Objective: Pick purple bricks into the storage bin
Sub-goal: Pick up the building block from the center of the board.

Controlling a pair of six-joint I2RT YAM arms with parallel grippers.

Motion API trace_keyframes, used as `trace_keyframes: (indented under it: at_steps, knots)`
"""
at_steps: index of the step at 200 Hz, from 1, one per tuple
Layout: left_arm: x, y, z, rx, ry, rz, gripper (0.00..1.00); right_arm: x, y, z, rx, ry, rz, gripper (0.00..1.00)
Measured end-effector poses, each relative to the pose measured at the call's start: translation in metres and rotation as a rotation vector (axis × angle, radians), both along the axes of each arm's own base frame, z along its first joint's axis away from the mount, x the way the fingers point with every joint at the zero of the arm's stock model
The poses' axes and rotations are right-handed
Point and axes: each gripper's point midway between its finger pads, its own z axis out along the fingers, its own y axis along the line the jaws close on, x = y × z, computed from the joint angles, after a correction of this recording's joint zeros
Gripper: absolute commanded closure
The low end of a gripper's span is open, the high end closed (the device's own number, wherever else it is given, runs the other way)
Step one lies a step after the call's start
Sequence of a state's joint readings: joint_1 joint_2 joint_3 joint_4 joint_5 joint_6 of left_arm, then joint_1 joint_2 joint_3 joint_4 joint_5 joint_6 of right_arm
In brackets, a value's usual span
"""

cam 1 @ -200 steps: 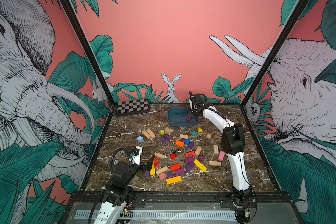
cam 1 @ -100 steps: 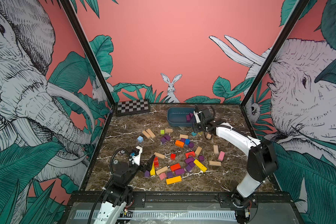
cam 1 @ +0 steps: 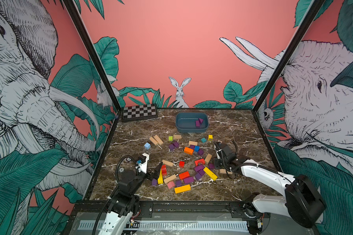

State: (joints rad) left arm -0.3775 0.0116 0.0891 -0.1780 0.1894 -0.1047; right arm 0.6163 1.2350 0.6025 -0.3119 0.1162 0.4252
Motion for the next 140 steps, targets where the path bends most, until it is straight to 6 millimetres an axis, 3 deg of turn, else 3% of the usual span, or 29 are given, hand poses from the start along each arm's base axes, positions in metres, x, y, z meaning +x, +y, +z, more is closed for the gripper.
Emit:
trace_keyframes:
  at_steps: [51, 140]
  knots:
    - [0.000, 0.000, 0.000, 0.000, 0.001, -0.001, 0.01, 0.001, 0.004, 0.017, 0.047, -0.058, -0.012, 0.51]
    - [-0.001, -0.002, 0.000, -0.002, 0.001, -0.012, 0.01, -0.006, 0.024, 0.004, 0.050, -0.021, 0.023, 0.50]
